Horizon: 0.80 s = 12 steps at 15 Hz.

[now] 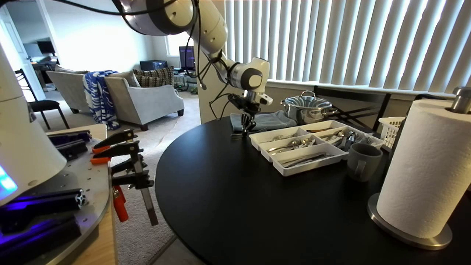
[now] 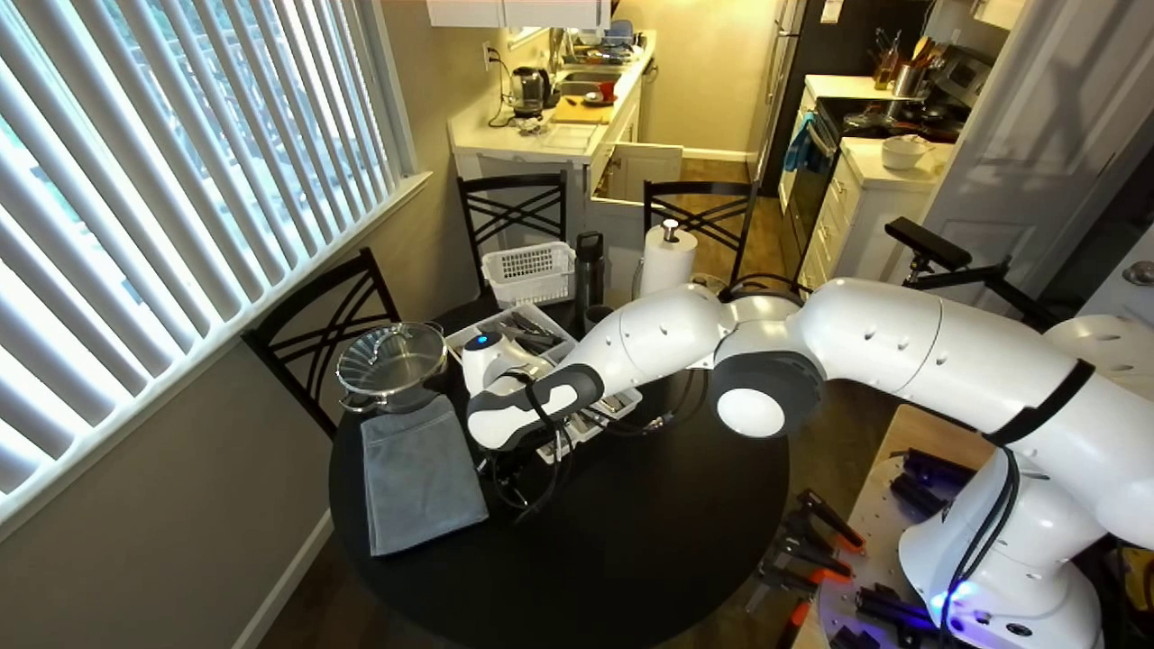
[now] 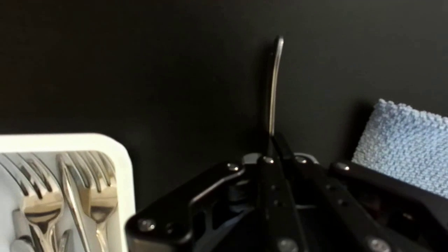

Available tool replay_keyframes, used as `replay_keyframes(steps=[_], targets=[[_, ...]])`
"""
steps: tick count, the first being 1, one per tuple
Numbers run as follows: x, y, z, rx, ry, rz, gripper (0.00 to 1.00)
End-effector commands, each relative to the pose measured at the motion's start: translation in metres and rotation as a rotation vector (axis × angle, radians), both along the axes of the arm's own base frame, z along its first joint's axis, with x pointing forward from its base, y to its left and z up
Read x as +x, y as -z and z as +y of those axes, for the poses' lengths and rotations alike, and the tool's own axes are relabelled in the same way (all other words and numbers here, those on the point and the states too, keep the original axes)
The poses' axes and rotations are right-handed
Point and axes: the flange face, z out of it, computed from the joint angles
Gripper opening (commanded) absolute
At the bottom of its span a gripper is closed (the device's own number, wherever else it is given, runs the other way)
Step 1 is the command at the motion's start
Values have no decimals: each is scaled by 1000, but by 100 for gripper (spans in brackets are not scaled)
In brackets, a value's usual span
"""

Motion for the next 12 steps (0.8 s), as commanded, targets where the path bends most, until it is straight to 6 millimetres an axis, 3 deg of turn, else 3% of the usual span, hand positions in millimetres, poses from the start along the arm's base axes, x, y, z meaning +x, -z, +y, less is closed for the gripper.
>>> replay_keyframes(steps=[1, 5, 12], targets=[[-38, 22, -7, 44, 36, 100, 1], [-62, 22, -12, 48, 74, 143, 1], [-104, 16, -23, -15, 111, 48, 1]])
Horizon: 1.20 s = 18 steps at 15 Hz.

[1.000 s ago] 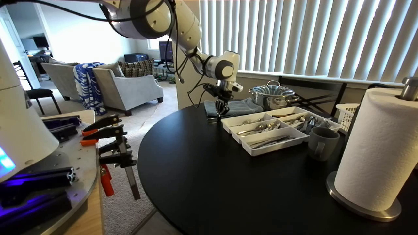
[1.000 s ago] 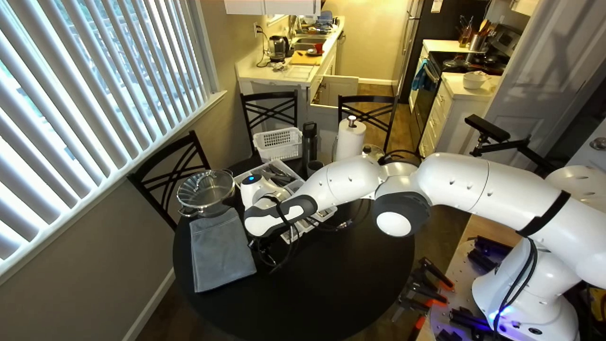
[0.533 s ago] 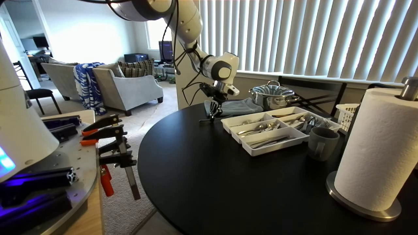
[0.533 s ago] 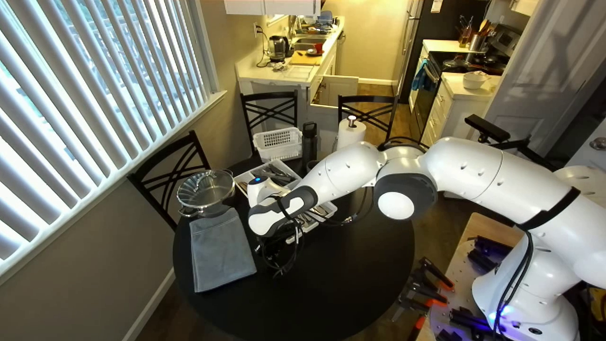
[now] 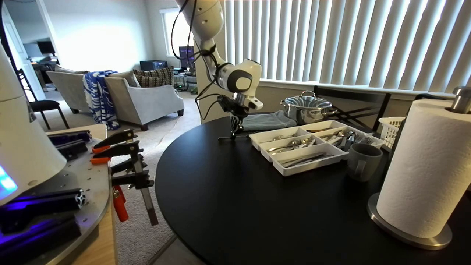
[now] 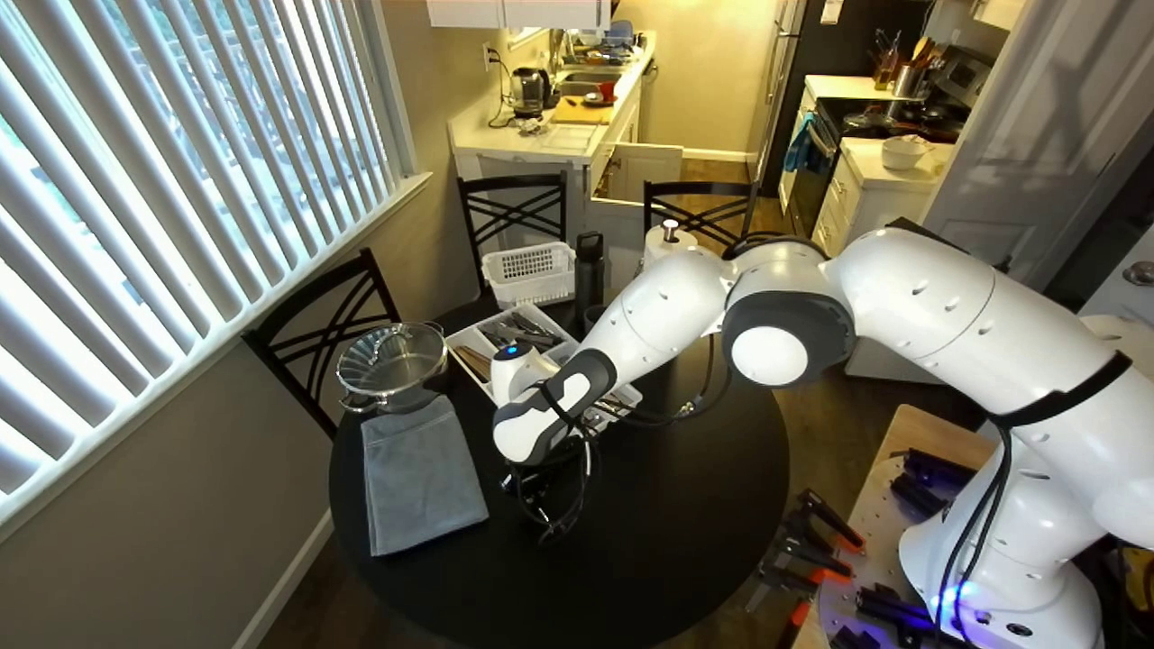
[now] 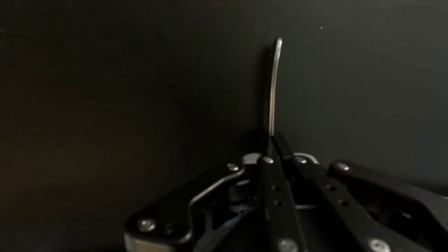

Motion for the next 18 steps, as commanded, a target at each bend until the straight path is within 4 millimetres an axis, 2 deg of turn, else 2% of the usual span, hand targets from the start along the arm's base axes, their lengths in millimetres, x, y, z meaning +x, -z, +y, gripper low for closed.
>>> replay_keyframes(steps=[1, 2, 4, 9, 14, 18], targets=[[-47, 13, -15, -48, 33, -2, 1], [-57, 12, -18, -51, 48, -1, 29], [-76, 10, -25, -67, 56, -12, 34], [-106, 5, -32, -80, 53, -57, 65], [-123, 0, -34, -99, 37, -98, 97], [-123, -11, -28, -90, 17, -211, 100]])
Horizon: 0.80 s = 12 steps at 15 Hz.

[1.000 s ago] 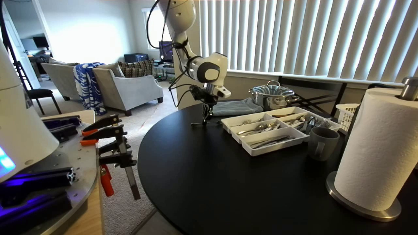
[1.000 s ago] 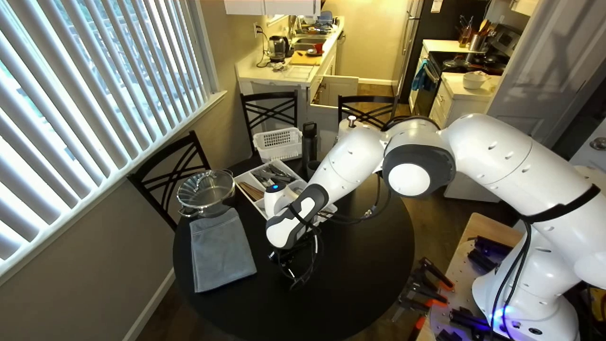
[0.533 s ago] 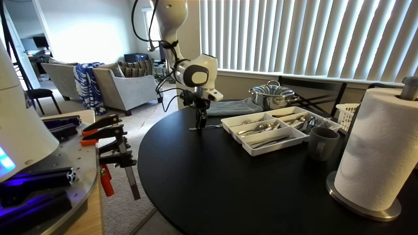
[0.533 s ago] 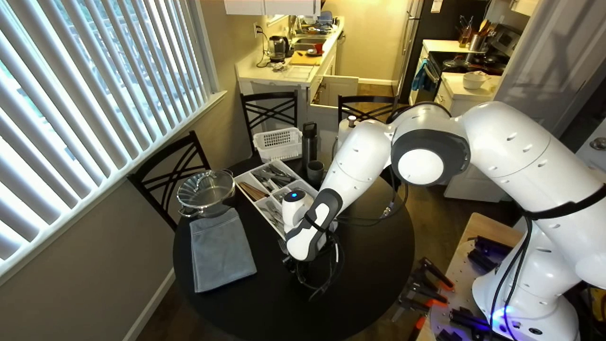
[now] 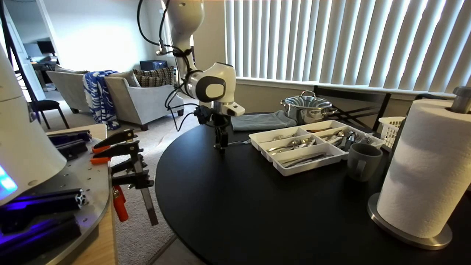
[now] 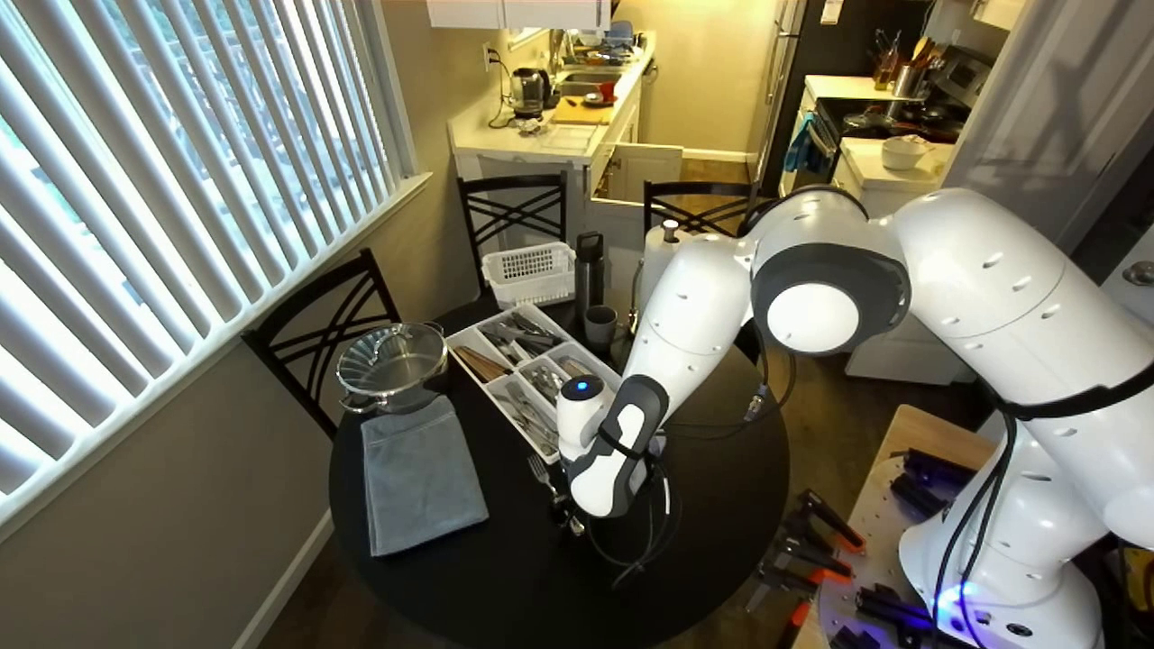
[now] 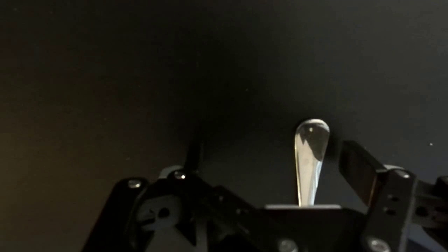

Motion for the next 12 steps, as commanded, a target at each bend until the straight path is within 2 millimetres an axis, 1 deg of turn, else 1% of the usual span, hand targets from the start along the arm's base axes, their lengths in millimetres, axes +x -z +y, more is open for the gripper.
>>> replay_keyframes(steps=[1, 5, 9, 12], targets=[[-6, -24, 3, 2, 2, -116, 100], [-3, -56, 7, 11, 21, -278, 100], [-2, -91, -1, -25, 93, -356, 100], [2, -111, -9, -53, 135, -381, 100]])
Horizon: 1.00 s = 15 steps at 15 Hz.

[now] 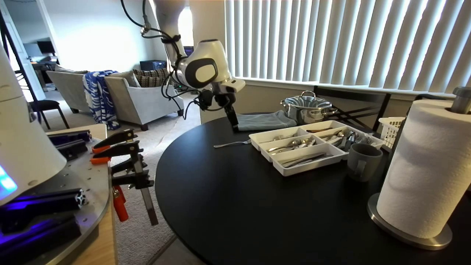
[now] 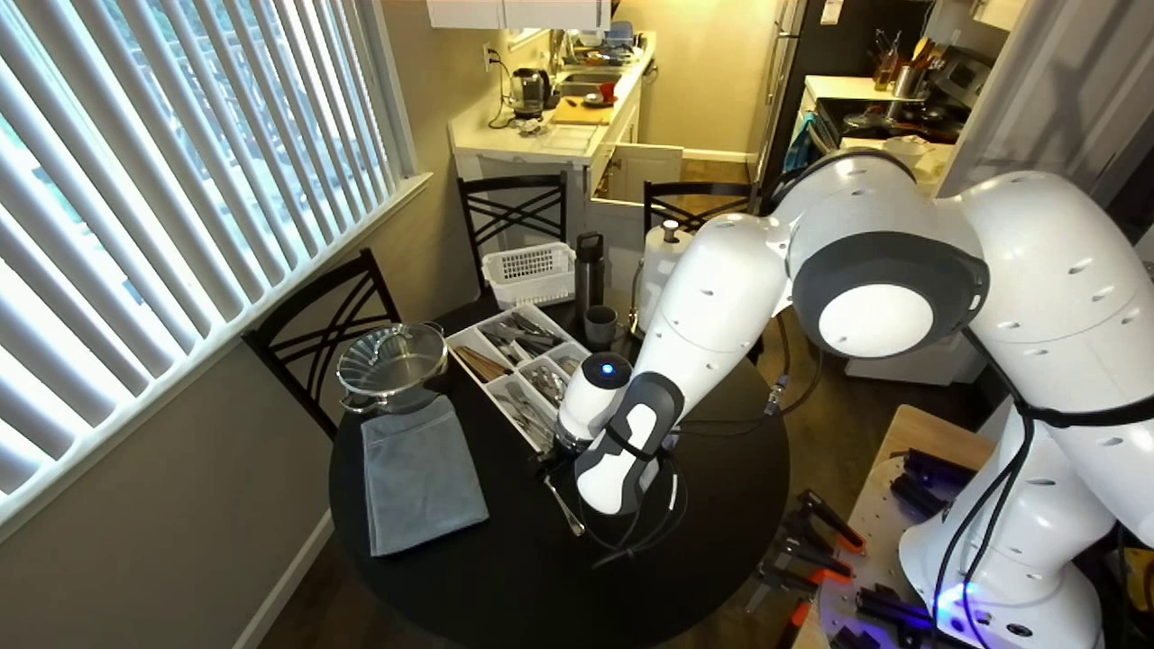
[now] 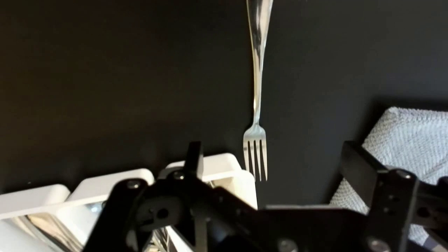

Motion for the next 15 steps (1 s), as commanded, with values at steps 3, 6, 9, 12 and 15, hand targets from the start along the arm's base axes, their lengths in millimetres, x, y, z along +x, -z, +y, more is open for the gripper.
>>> replay_keyframes(steps=[3, 6, 9, 12, 15], targets=[[13, -35, -28, -68, 96, -75, 100], [44, -32, -51, -137, 101, -134, 100], [80, -26, -75, -154, 100, -144, 100], [121, -20, -99, -139, 82, -118, 100], [152, -22, -118, -127, 95, -76, 100]])
